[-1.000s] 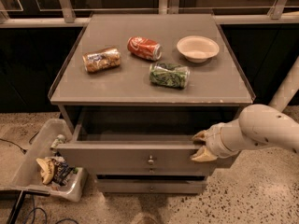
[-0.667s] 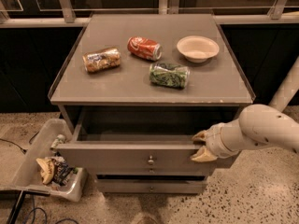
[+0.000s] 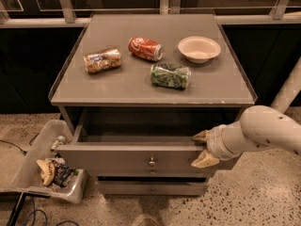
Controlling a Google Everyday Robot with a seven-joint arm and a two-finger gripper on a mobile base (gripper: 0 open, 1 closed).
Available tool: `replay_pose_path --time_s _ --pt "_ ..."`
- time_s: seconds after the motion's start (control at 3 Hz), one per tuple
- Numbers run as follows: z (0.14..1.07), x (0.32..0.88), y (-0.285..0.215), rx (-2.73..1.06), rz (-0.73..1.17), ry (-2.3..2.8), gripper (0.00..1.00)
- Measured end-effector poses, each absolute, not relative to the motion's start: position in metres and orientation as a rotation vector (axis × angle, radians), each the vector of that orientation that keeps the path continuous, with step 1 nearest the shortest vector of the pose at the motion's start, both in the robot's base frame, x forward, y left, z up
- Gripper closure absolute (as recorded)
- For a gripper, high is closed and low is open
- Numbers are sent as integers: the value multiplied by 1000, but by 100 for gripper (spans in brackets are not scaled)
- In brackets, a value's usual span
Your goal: Open top drawer
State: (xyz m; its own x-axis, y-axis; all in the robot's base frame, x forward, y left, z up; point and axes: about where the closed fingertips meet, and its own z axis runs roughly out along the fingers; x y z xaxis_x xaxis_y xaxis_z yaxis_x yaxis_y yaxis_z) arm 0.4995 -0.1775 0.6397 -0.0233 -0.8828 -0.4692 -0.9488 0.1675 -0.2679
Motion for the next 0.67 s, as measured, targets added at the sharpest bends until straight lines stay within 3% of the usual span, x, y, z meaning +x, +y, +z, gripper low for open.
replay_pose_path --time_s 0.67 --pt "629 471 -183 -1735 201 1898 85"
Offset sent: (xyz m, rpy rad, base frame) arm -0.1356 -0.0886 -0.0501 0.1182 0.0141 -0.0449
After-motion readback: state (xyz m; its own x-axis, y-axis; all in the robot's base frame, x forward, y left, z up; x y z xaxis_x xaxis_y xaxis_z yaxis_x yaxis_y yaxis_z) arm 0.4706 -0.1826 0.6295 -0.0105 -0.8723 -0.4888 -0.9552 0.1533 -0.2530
